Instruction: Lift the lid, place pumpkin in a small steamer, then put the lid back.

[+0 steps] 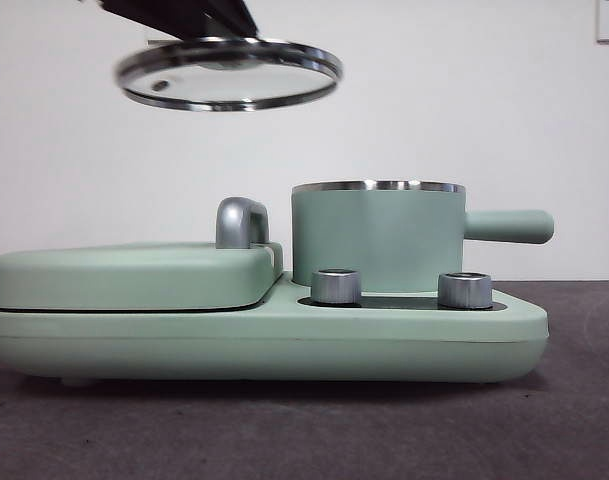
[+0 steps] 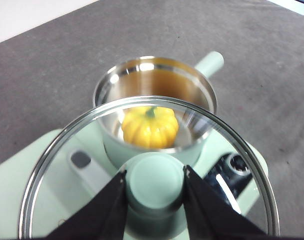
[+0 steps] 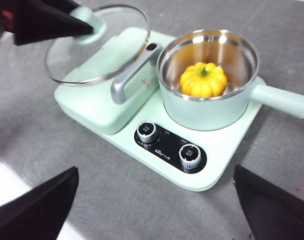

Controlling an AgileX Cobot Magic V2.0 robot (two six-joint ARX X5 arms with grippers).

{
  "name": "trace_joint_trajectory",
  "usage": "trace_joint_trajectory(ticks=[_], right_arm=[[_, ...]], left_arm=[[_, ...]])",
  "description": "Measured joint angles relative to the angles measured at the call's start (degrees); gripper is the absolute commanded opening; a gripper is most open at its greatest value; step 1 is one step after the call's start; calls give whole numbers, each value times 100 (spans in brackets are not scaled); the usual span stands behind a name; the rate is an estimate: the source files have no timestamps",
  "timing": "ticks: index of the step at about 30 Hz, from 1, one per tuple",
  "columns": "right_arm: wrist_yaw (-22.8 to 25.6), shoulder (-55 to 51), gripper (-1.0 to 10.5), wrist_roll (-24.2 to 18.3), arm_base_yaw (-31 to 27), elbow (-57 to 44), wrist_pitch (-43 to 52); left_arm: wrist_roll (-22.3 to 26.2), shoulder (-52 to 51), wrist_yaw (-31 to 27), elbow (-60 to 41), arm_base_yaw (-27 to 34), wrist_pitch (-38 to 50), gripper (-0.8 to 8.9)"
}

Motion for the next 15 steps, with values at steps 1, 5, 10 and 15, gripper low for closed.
trace_joint_trajectory(ticks=[1,5,10,15], right_arm=[[37,-70,485,17,0,-17,4],[127,-280,485,46,0,-70,20],[129,-332,485,57,0,-70,22],[129,-332,485,57,0,-70,22]], left_arm=[[-7,164,0,168,0,-11,6],[-22,815,0,903,-22,22,6],[-24,1661,2,1620,-77,122,6],[-13,2433,-2,2031,-184,199,6]])
